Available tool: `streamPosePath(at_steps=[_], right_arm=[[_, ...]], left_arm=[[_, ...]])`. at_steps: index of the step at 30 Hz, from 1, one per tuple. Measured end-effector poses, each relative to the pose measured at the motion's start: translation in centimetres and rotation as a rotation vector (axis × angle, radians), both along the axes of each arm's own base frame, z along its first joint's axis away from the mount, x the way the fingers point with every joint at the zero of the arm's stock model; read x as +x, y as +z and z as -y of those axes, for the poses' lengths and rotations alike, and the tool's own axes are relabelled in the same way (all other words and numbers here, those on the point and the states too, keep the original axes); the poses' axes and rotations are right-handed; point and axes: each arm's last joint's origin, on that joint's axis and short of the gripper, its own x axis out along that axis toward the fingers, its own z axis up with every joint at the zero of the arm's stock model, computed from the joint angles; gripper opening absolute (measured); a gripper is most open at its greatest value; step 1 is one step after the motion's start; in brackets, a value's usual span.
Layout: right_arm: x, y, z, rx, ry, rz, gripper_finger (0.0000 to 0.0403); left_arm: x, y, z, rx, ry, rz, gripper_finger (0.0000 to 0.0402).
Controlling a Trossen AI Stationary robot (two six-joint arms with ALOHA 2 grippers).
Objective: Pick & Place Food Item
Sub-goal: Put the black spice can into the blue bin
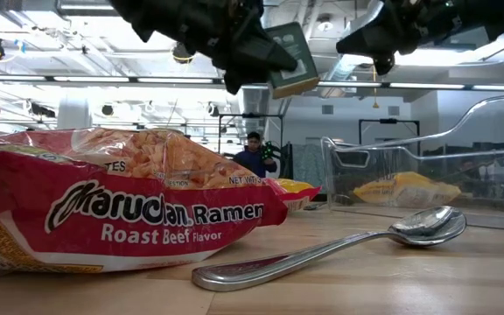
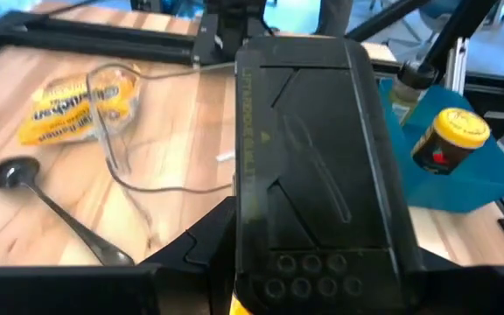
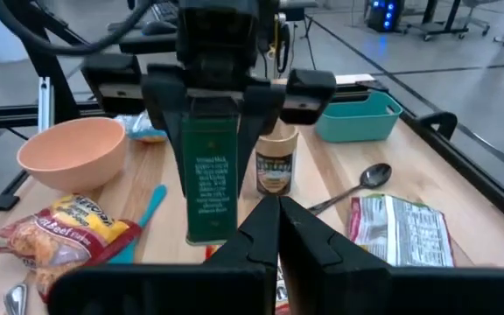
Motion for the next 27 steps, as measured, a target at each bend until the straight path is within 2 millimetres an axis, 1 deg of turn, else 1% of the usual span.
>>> streamPosePath(at_steps=[3, 7, 11, 15, 23, 27], right_arm=[[0.2, -0.3, -0.2, -0.001, 0.008, -0.016, 0.0001], [0.8, -1.2, -0.6, -0.004, 0.024, -0.061, 0.0003], [1.6, -2.2, -0.7, -0.008, 0.029, -0.101, 0.0023], [2.3, -2.5, -0.7, -0.007, 0.023, -0.083, 0.0067], [2.8, -0.9, -0.8, -0.012, 0.046, -0.033, 0.0179], [2.8, -0.7, -0.8, -0.006, 0.076, -0.027, 0.0226]], left_arm=[[-0.1, -0.6, 0.0, -0.019, 0.01, -0.047, 0.0131], [-0.2, -0.7, 0.0, -0.022, 0.012, -0.06, 0.0131], [-0.2, -0.5, 0.0, -0.026, 0.014, -0.051, 0.0131], [-0.2, -0.5, 0.0, -0.026, 0.014, -0.054, 0.0131], [-0.3, -0.6, 0.0, -0.026, 0.015, -0.063, 0.0131], [-0.3, -0.6, 0.0, -0.026, 0.015, -0.063, 0.0131]])
